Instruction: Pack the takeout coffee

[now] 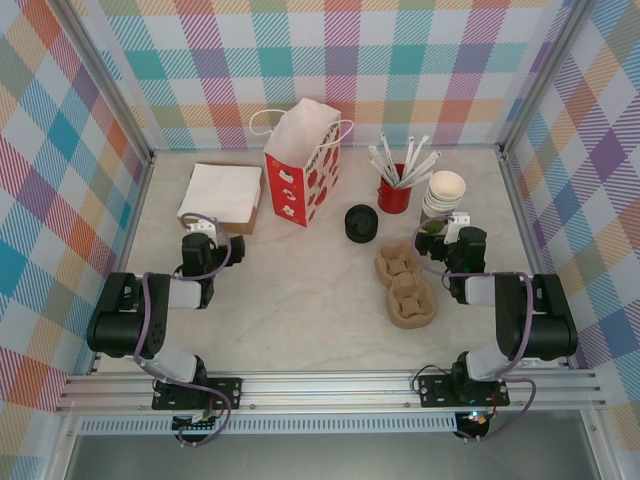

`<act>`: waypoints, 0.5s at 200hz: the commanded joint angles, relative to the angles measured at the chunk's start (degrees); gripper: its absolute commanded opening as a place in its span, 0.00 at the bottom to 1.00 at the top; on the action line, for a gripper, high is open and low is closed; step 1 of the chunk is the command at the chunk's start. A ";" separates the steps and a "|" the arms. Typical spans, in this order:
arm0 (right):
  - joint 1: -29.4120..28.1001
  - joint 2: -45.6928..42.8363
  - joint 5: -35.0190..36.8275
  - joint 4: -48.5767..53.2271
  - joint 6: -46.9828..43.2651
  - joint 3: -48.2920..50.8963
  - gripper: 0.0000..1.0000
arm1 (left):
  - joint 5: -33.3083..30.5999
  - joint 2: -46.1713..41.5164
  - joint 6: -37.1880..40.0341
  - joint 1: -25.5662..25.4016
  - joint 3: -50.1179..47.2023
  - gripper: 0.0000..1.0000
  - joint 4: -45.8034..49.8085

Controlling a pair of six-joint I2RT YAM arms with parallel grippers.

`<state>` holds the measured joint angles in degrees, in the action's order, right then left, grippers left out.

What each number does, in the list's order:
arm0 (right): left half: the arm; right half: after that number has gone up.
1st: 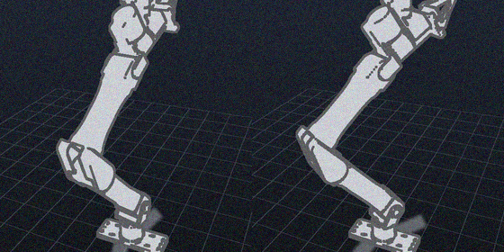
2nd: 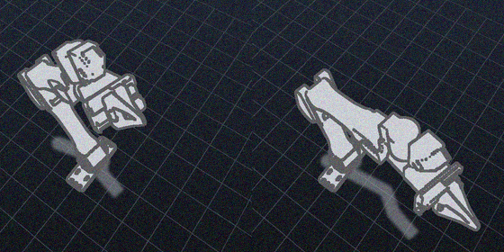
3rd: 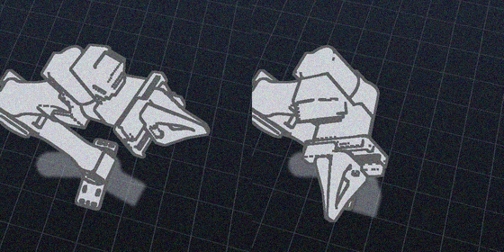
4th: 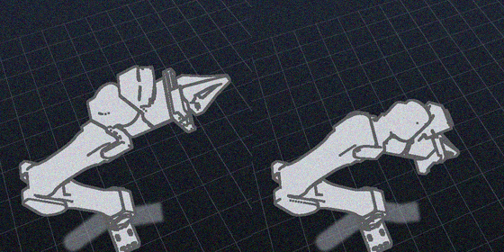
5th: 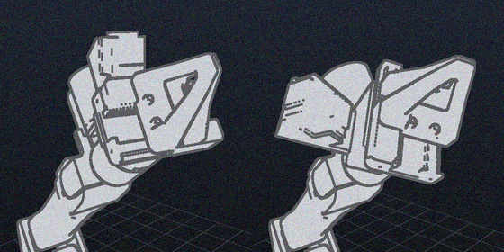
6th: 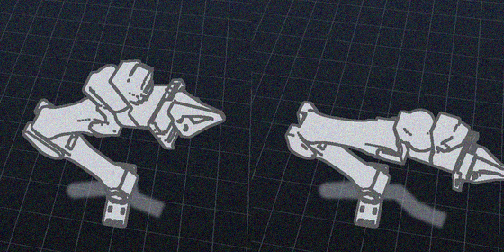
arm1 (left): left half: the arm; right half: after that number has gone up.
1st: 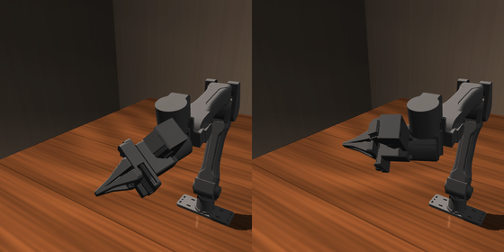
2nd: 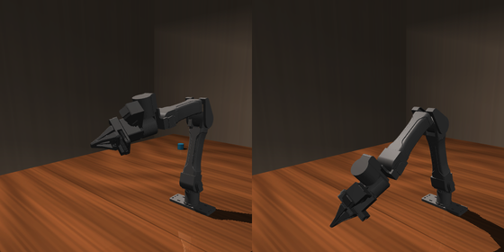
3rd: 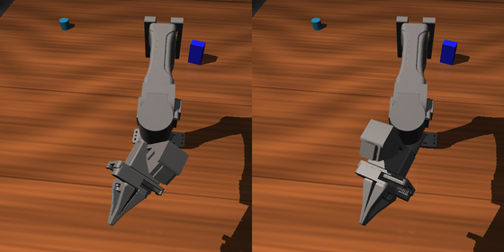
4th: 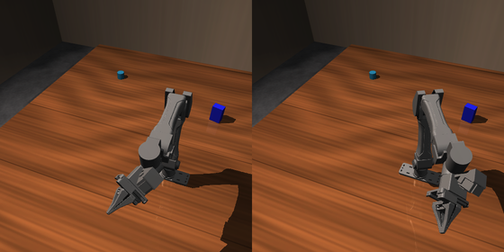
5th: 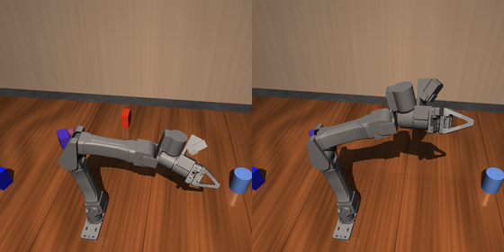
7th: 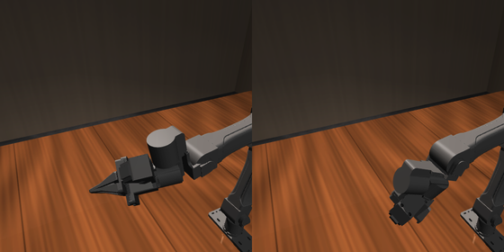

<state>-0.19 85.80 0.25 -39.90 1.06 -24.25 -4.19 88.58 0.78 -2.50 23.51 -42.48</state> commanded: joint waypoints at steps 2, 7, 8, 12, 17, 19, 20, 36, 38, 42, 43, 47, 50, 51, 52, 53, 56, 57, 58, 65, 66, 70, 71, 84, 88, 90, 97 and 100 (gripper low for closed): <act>0.01 -8.20 0.66 7.90 0.41 -2.91 1.00 | -3.62 -7.23 -1.37 -0.33 1.82 1.00 4.97; 0.03 -10.32 1.28 8.86 0.75 -2.53 1.00 | -4.30 -8.89 -1.70 -0.31 1.81 1.00 6.19; 0.02 -10.75 1.52 9.17 0.81 -2.50 1.00 | -4.37 -9.14 -1.72 -0.31 1.81 1.00 6.54; 0.01 -12.35 2.23 10.53 1.18 -2.47 1.00 | -4.77 -10.51 -1.97 -0.33 1.81 1.00 7.61; 0.02 -14.24 2.97 12.54 1.38 -2.55 1.00 | -5.34 -12.38 -2.60 -0.31 1.82 1.00 9.00; 0.06 -14.98 3.21 13.55 1.51 -2.66 1.00 | -5.49 -12.97 -2.90 -0.31 1.87 1.00 9.48; 0.08 -15.36 3.24 14.07 1.54 -2.70 1.00 | -5.57 -13.29 -3.07 -0.31 1.88 1.00 9.76; 0.01 -20.69 3.35 22.79 2.37 -4.24 1.00 | -5.93 -19.11 -7.02 -0.31 2.47 1.00 15.17; 0.01 -21.27 3.31 23.80 2.61 -4.38 1.00 | -5.92 -19.95 -7.79 -0.31 2.72 1.00 16.23; 0.01 -22.54 3.22 25.95 3.14 -4.83 1.00 | -6.19 -21.36 -9.51 -0.31 3.46 1.00 18.93; 0.01 -22.80 3.20 26.33 3.28 -4.93 1.00 | -6.23 -21.75 -9.98 -0.31 3.64 1.00 19.54; 0.02 -24.14 2.73 28.37 3.68 -5.29 1.00 | -6.50 -23.02 -12.08 -0.31 4.67 1.00 22.78; 0.03 -25.15 2.40 30.05 4.00 -5.64 1.00 | -6.57 -23.80 -13.59 -0.31 5.56 1.00 25.38; 0.02 -25.50 2.30 30.54 4.06 -5.77 1.00 | -6.51 -24.02 -14.00 -0.31 5.88 1.00 26.11; 0.02 -25.86 2.21 31.26 4.23 -5.83 1.00 | -6.39 -24.35 -14.29 -0.31 6.17 1.00 26.78; 0.01 -26.30 2.04 31.85 4.35 -5.95 1.00 | -6.20 -24.65 -14.61 -0.31 6.58 1.00 27.82; 0.01 -27.21 1.78 33.62 4.91 -6.40 1.00 | -5.74 -25.41 -15.68 -0.31 7.49 1.00 30.51; 0.01 -27.59 1.78 34.21 5.05 -6.54 1.00 | -5.48 -25.62 -15.96 -0.31 7.77 1.00 31.39; 0.01 -27.91 1.73 34.77 5.20 -6.75 1.00 | -5.26 -25.81 -16.28 -0.31 8.17 1.00 32.19; 0.01 -29.81 1.59 39.38 6.84 -7.91 1.00 | -3.41 -27.05 -18.02 -0.31 10.64 1.00 37.83; 0.01 -30.08 1.59 39.99 7.02 -8.18 1.00 | -3.04 -27.18 -18.36 -0.31 10.97 1.00 38.53; 0.01 -31.11 1.60 42.72 8.12 -9.01 1.00 | -1.86 -27.57 -19.25 -0.31 12.22 1.00 41.40; 0.01 -31.30 1.55 43.33 8.41 -9.26 1.00 | -1.56 -27.75 -19.51 -0.31 12.51 1.00 41.98; 0.01 -34.09 -0.01 52.17 11.59 -12.19 1.00 | 2.24 -28.96 -22.35 -0.31 15.69 1.00 49.61; 0.02 -34.78 -0.70 55.12 12.58 -13.16 1.00 | 3.51 -29.30 -23.03 -0.31 16.28 1.00 51.60; 0.01 -35.12 -1.09 56.34 13.01 -13.60 1.00 | 4.35 -29.50 -23.30 -0.31 16.59 1.00 52.58; 0.01 -35.92 -2.83 60.91 14.59 -15.48 1.00 | 7.13 -30.29 -24.13 -0.31 17.27 1.00 55.36; 0.01 -36.15 -3.69 62.66 15.27 -16.32 1.00 | 8.37 -30.59 -24.57 -0.31 17.49 1.00 56.34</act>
<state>-0.19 52.77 1.45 1.63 8.82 -34.48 -4.75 60.31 -16.27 -2.50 37.95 -5.06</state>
